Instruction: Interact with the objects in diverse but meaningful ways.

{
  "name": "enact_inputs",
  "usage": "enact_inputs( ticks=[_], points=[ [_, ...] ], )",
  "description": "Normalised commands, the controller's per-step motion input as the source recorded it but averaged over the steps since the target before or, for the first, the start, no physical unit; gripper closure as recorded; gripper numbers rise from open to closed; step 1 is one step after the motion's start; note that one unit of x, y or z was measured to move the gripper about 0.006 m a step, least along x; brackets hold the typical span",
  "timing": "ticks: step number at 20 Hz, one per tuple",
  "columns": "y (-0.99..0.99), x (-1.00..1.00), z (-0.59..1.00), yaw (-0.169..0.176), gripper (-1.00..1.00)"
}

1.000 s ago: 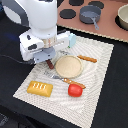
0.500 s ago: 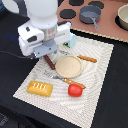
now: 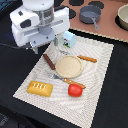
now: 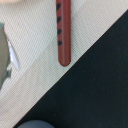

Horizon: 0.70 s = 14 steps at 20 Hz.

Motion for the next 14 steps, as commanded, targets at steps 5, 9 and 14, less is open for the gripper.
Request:
enact_inputs(
  ticks=[5, 9, 14],
  points=[
    [-0.10, 0.74, 0.38, -0.080, -1.00],
    [0.00, 0.81, 0.43, -0.032, -1.00],
    [0.00, 0.79, 0.39, -0.037, -1.00]
  ],
)
